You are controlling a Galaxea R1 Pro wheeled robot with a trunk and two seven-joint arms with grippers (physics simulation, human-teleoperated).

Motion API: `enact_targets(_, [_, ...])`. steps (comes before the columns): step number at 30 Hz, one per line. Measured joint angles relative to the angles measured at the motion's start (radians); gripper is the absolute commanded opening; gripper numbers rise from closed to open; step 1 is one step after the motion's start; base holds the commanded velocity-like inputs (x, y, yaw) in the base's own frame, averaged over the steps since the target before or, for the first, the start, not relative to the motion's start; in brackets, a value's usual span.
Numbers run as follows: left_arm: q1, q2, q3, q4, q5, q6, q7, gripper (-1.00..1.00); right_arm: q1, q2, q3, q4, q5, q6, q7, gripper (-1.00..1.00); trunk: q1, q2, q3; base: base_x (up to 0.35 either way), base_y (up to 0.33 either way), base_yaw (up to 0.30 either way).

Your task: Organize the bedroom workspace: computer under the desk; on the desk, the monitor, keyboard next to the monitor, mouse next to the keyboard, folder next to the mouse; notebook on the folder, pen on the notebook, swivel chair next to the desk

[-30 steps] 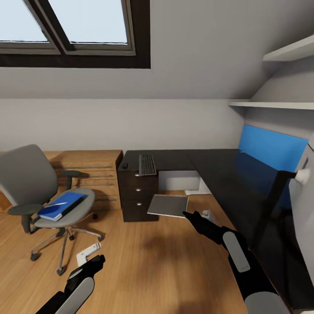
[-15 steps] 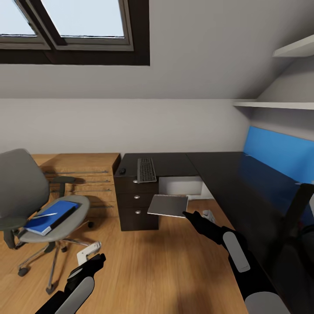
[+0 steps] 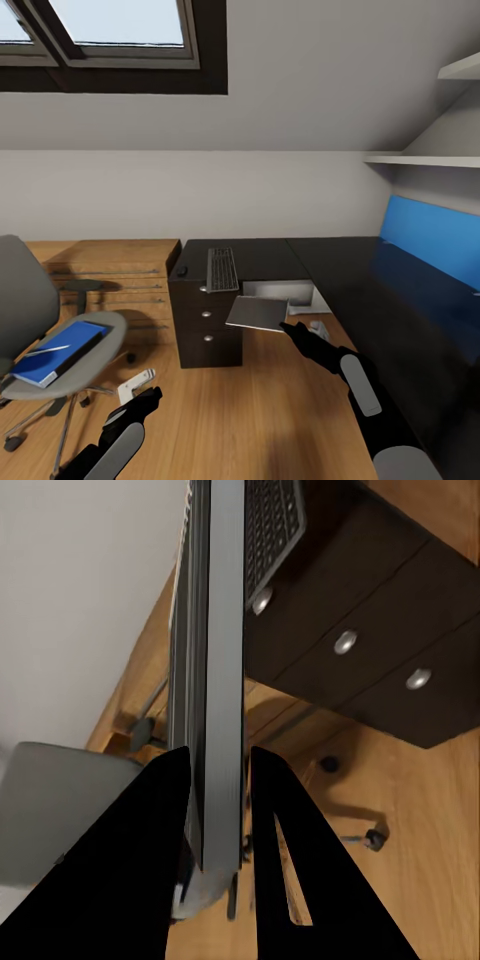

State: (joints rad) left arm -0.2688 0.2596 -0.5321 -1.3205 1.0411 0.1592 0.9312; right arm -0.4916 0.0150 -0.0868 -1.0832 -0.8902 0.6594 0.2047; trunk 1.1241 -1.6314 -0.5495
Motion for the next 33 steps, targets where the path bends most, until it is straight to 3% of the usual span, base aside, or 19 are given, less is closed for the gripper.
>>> enact_targets(6, [0.000,0.000,0.000,0.000,0.000,0.000,0.000,1.00,0.000,0.018,-0.005,0.004,-0.008,-0.106,-0.001,-1.00,0.000,0.000,0.000,0.321,0.000,0.000])
enact_targets(11, [0.000,0.000,0.000,0.000,0.000,0.000,0.000,1.00,0.000,0.023,-0.006,0.016,-0.094,-0.181,-0.004,-1.00,0.000,0.000,0.000,0.321,0.000,0.000])
enact_targets(12, [0.000,0.000,0.000,0.000,0.000,0.000,0.000,1.00,0.000,0.021,-0.012,0.021,-0.153,-0.209,-0.021,-1.00,0.000,0.000,0.000,0.321,0.000,0.000])
enact_targets(15, [0.000,0.000,0.001,-0.001,0.000,0.000,0.000,1.00,0.000,0.021,-0.037,0.033,-0.179,-0.255,-0.036,-1.00,0.000,0.000,0.000,0.321,0.000,0.000])
enact_targets(22, [0.000,0.000,0.000,0.000,0.000,0.000,0.000,1.00,0.000,0.026,-0.085,0.101,-0.186,-0.330,-0.040,-1.00,0.000,0.000,0.000,0.321,0.000,0.000])
enact_targets(28, [0.000,0.000,0.000,-0.001,0.000,0.000,-0.001,1.00,0.000,0.028,-0.090,0.157,-0.186,-0.409,-0.042,-1.00,0.000,0.000,0.000,0.321,0.000,0.000])
enact_targets(33, [0.000,0.003,0.000,-0.023,0.000,-0.001,-0.002,1.00,0.000,0.029,-0.089,0.183,-0.189,-0.432,-0.044,-1.00,0.000,0.000,0.000,0.323,0.000,0.000])
